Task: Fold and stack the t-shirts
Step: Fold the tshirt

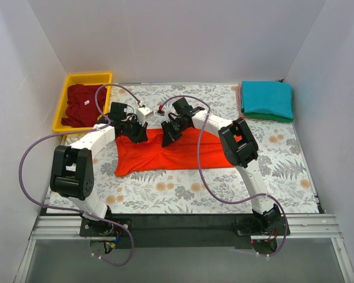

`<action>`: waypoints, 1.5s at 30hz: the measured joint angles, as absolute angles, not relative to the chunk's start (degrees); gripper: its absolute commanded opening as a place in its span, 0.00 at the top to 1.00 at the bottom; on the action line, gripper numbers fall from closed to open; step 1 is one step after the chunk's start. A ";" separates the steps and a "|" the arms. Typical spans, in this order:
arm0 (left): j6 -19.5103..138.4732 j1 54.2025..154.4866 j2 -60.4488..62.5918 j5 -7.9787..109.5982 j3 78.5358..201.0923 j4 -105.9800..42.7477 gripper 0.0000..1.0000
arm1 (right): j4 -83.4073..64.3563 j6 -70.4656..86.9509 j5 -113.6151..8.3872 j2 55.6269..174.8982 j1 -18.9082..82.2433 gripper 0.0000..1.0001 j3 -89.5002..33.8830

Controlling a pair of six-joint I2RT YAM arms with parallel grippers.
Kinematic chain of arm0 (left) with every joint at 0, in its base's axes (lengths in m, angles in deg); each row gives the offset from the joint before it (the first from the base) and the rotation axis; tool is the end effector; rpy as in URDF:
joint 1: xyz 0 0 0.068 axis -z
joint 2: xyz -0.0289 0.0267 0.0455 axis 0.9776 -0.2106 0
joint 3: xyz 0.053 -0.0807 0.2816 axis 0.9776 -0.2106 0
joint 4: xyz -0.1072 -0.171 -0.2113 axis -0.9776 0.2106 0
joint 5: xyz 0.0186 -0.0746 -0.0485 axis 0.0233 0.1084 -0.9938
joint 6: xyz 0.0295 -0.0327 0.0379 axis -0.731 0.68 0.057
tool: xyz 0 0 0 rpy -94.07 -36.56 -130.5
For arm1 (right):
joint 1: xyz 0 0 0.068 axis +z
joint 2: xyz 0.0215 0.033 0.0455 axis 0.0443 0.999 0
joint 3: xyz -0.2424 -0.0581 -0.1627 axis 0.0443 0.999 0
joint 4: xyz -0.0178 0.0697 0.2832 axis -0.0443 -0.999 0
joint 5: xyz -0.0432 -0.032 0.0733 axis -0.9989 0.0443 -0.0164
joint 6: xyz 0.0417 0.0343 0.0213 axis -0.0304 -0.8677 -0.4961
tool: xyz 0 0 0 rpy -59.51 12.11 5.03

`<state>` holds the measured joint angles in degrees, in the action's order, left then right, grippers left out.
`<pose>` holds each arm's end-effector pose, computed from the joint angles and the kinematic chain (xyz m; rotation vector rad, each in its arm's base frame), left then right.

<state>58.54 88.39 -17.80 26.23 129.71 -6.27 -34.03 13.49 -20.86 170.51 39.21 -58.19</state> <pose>0.3599 -0.0900 0.2154 0.2289 2.5196 -0.8739 0.4331 0.3555 0.1379 -1.0481 2.3637 1.1311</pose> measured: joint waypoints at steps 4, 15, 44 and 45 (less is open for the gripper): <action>57.99 90.42 -17.82 24.94 127.54 -4.23 0.82 | -34.19 13.71 -21.05 169.73 38.77 0.84 -57.47; 59.72 91.49 -17.32 23.59 126.36 1.29 0.71 | -40.15 17.17 -21.27 158.71 31.71 0.72 -52.12; 77.24 93.37 -35.73 50.47 144.92 9.08 1.00 | -56.81 46.32 -48.00 141.95 32.47 0.92 -23.31; 76.00 93.13 -40.66 51.19 152.66 10.58 0.99 | -57.62 46.63 -46.32 140.90 36.25 0.90 -21.78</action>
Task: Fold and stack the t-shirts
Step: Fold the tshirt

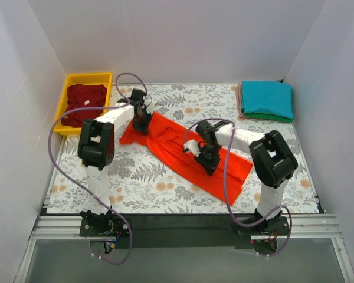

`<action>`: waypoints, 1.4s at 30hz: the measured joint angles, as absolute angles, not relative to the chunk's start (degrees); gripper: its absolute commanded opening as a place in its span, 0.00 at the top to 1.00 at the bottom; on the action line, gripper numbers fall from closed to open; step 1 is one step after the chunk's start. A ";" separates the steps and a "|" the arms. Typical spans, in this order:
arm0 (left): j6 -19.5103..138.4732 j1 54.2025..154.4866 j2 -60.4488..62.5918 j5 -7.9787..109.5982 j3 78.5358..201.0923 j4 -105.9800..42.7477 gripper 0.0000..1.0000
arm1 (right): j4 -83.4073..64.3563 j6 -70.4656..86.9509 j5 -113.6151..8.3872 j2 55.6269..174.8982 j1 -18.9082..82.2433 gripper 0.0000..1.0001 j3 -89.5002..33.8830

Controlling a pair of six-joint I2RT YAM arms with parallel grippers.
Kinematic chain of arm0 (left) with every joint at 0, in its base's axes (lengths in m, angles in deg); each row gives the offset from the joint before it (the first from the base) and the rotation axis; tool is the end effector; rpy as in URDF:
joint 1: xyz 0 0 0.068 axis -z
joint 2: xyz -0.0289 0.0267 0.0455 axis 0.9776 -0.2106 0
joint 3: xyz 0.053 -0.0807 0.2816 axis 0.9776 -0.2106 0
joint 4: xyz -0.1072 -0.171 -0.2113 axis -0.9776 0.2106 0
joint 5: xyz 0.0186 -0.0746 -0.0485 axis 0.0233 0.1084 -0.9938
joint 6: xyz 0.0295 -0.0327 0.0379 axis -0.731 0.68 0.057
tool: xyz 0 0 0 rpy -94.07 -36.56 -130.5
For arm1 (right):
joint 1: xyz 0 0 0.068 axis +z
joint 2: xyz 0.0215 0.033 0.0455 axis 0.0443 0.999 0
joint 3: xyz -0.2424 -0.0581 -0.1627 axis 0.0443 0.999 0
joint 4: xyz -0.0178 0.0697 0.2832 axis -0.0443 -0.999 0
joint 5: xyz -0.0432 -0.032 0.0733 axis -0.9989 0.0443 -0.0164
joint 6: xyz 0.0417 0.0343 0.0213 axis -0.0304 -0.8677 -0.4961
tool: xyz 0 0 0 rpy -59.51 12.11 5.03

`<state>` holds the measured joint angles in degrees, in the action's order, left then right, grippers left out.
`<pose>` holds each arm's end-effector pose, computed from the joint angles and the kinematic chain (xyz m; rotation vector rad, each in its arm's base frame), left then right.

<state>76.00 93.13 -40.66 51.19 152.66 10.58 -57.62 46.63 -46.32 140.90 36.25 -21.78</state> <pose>0.4367 -0.1253 0.1648 -0.2908 2.8686 -0.3513 0.3016 0.2134 0.1572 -1.6569 2.5614 0.3747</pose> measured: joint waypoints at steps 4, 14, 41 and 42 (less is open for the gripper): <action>72.87 92.24 -60.93 51.17 186.27 13.14 0.84 | -59.63 47.96 -35.02 139.94 51.42 0.84 -21.32; 74.21 91.52 -47.22 47.93 175.17 8.81 0.78 | -61.29 46.61 -27.37 137.01 40.60 0.86 -33.71; 86.23 91.54 -38.72 23.87 147.04 -3.64 0.79 | -47.98 26.59 -26.15 165.84 26.33 0.87 -60.73; 86.38 91.54 -39.59 23.89 147.39 -3.91 0.79 | -47.45 26.24 -26.28 167.41 26.16 0.87 -61.56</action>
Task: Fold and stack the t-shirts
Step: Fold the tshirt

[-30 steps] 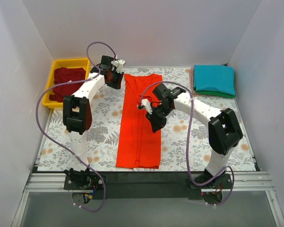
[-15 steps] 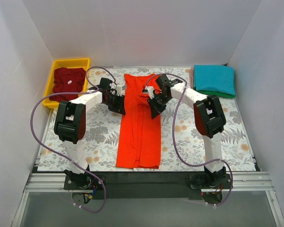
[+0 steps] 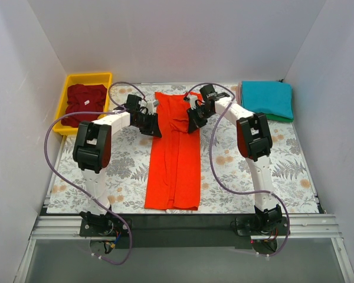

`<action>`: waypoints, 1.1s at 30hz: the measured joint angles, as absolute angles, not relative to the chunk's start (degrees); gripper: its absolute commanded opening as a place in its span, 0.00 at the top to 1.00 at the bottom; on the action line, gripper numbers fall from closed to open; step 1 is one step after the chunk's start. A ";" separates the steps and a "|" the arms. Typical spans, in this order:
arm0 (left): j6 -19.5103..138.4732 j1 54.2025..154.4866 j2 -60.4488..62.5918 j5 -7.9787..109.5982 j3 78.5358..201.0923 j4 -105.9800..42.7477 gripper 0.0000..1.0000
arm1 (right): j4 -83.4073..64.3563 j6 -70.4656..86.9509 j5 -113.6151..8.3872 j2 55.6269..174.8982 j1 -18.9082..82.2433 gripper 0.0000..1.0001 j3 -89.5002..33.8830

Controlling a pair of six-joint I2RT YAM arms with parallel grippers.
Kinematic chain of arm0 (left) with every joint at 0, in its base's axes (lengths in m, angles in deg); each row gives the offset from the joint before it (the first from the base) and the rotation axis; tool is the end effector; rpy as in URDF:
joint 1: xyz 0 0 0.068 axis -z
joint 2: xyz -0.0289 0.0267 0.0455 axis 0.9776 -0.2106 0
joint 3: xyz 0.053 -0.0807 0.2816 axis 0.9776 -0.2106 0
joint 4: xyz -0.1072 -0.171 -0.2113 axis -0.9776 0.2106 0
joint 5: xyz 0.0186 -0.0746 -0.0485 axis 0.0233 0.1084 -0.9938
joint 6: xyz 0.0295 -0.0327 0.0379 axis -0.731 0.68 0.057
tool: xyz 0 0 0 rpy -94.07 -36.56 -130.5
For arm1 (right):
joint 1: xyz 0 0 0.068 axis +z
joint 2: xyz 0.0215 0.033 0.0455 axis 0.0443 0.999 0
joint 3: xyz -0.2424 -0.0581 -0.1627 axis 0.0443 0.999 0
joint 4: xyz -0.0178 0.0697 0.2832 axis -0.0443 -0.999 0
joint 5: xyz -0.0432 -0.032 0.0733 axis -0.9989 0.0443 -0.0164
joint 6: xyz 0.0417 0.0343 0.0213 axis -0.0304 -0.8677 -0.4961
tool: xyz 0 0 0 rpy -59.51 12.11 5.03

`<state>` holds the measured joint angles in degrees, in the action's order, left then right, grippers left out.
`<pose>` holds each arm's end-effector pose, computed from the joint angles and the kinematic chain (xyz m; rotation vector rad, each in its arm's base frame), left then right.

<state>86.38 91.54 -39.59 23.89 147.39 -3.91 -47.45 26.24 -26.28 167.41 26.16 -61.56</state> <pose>0.4386 -0.1316 0.1623 -0.3796 2.7506 -1.0925 0.4917 0.2405 0.1712 -0.9645 2.4237 0.8592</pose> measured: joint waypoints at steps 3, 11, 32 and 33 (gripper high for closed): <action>86.75 91.52 -43.11 24.07 148.92 -4.21 0.79 | -46.84 24.66 -25.27 171.67 25.41 0.87 -64.31; 87.80 90.93 -50.33 23.65 158.34 -4.61 0.79 | -44.04 22.43 -26.02 176.90 22.55 0.79 -72.73; 78.58 87.89 -22.72 22.45 155.89 -3.14 0.11 | -38.67 34.26 -34.67 138.17 19.60 0.02 -62.89; 77.57 87.95 -17.17 21.93 152.88 -4.91 0.10 | -38.21 36.31 -34.17 132.48 19.80 0.02 -60.44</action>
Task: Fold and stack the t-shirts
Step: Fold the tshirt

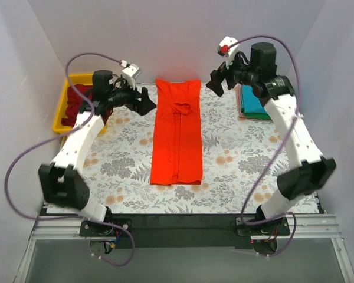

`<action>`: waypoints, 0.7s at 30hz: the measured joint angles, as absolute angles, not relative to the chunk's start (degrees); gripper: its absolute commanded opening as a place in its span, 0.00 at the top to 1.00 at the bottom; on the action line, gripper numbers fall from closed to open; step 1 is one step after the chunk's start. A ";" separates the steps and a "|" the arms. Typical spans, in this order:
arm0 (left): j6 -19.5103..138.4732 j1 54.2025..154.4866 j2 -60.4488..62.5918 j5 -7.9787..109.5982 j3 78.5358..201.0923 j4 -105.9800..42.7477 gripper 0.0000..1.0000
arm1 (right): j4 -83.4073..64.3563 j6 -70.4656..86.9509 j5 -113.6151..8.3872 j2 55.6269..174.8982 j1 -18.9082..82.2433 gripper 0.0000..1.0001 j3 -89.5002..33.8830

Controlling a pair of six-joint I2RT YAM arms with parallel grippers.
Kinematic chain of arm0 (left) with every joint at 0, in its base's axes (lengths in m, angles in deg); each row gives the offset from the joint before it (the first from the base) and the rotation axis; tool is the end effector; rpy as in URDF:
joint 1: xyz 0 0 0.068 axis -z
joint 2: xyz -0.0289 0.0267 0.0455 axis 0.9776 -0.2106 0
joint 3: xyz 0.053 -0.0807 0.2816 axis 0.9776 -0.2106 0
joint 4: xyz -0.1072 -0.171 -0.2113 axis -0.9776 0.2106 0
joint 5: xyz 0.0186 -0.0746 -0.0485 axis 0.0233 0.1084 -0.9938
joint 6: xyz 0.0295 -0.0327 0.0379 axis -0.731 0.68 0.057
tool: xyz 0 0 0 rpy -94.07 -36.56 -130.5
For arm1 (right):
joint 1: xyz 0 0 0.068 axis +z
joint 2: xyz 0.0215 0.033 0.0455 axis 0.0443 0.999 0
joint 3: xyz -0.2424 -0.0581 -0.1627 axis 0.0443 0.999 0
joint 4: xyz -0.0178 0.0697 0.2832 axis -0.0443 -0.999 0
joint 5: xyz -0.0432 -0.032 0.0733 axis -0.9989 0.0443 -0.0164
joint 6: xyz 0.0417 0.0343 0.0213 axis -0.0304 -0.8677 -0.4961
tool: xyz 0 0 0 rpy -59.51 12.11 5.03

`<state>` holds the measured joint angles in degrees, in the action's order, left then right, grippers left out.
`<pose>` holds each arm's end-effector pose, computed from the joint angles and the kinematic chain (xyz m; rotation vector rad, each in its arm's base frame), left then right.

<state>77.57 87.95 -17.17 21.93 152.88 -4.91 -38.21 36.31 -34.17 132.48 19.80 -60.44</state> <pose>0.4009 -0.0970 0.3629 0.0214 2.2148 -1.0908 0.4051 0.1451 0.4705 -0.9046 1.6602 0.3857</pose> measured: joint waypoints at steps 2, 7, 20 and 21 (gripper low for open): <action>76.65 88.24 -7.86 20.85 147.67 -7.29 0.10 | -39.08 39.37 -33.99 125.21 21.09 0.02 -57.75; 72.02 89.07 6.31 16.94 134.01 -8.39 0.09 | -41.68 47.66 -37.16 114.78 32.98 0.07 -43.90; 48.74 95.43 15.79 14.01 102.82 -1.17 0.32 | -42.64 52.88 -44.77 115.41 52.14 0.57 -6.63; 47.98 95.91 15.64 14.10 102.41 -1.20 0.32 | -41.22 52.47 -45.18 115.46 52.67 0.57 -5.39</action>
<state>47.98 95.91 15.64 14.10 102.41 -1.20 -41.22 52.47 -45.18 115.46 52.67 -5.39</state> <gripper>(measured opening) 0.689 0.443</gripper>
